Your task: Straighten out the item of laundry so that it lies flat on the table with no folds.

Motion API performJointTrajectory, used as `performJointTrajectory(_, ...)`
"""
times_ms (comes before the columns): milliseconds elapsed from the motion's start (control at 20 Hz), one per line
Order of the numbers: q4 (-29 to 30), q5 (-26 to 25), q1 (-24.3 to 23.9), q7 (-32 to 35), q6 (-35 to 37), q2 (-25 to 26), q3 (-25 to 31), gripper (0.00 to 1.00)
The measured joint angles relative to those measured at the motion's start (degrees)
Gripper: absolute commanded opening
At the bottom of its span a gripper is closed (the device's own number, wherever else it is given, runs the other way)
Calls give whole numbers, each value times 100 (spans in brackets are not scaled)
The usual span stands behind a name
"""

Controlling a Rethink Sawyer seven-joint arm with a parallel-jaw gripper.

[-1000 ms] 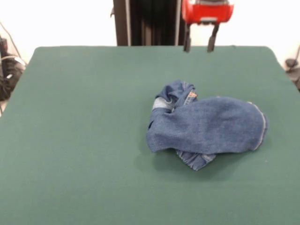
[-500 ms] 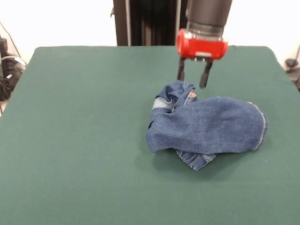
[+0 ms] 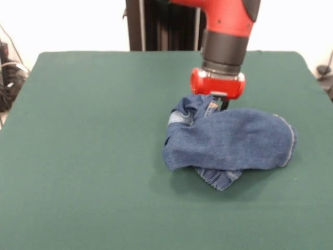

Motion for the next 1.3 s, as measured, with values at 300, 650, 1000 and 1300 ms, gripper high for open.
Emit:
performJointTrajectory(300,-95,83,7,0,-216,235,-72,100)
performJointTrajectory(650,-72,276,127,0,-215,52,-133,100)
performJointTrajectory(1000,-27,386,187,0,-153,-386,-144,100)
performJointTrajectory(1300,-46,464,140,0,-259,-382,-145,100)
